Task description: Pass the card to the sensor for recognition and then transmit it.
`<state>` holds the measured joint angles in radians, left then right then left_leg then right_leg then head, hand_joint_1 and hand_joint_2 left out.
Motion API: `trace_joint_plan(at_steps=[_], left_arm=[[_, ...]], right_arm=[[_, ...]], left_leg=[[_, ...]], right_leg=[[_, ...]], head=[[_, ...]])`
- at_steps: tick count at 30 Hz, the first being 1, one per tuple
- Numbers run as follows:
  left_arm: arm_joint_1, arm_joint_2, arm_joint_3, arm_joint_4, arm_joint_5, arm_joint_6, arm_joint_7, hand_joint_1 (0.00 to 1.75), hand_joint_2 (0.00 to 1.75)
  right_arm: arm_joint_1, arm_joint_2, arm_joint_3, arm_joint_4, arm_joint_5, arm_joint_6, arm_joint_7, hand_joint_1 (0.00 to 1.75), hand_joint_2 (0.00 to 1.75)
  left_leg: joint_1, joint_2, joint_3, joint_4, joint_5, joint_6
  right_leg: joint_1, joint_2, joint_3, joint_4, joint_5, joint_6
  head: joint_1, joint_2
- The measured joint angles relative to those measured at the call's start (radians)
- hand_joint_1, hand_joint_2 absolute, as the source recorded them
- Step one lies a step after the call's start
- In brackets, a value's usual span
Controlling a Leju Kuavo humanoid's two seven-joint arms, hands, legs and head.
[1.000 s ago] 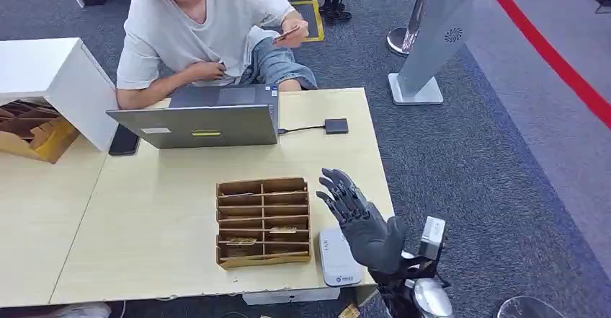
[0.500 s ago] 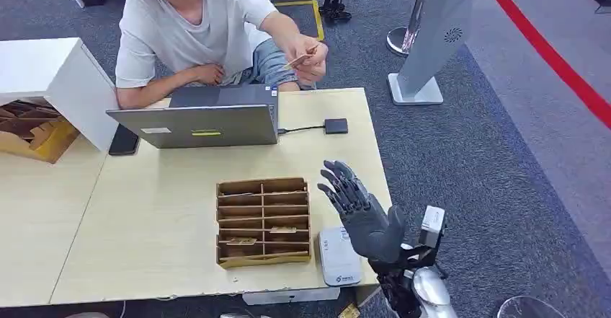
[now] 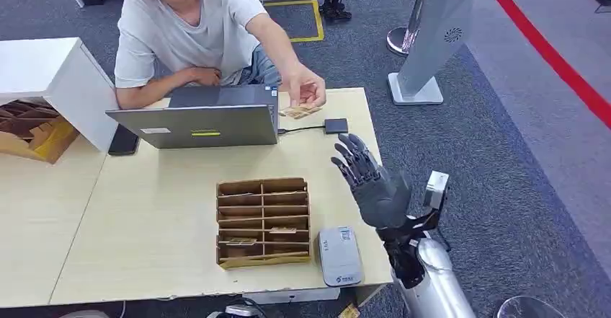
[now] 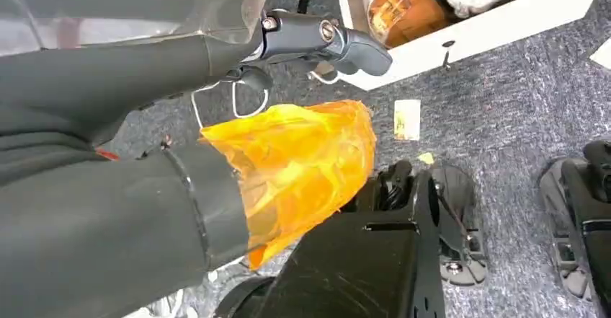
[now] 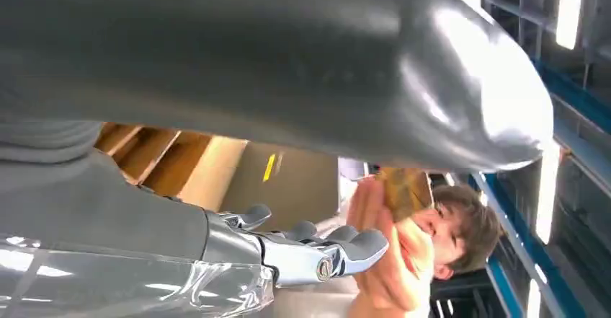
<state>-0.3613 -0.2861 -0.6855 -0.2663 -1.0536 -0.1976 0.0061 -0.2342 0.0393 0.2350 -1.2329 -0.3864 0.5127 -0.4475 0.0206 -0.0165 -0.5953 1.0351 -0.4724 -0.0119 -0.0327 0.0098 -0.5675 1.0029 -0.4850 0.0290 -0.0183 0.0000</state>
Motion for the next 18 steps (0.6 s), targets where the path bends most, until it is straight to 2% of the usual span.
trace_joint_plan(at_steps=[12,18], left_arm=[[-0.004,-0.005,0.0,0.0,-0.001,0.0,0.0,0.0,0.0],[-0.006,-0.006,-0.001,0.0,-0.005,0.018,-0.028,0.0,0.0]], right_arm=[[-0.014,0.0,-0.013,0.028,-0.001,0.0,0.0,0.0,0.0],[-0.017,-0.005,-0.028,0.026,-0.002,-0.011,0.004,0.0,0.0]], left_leg=[[0.0,0.0,0.0,0.0,0.0,0.0],[0.0,0.0,0.0,0.0,0.0,0.0]], right_leg=[[0.0,0.0,0.0,0.0,0.0,0.0],[0.0,0.0,0.0,0.0,0.0,0.0]], head=[[0.0,0.0],[0.0,0.0]])
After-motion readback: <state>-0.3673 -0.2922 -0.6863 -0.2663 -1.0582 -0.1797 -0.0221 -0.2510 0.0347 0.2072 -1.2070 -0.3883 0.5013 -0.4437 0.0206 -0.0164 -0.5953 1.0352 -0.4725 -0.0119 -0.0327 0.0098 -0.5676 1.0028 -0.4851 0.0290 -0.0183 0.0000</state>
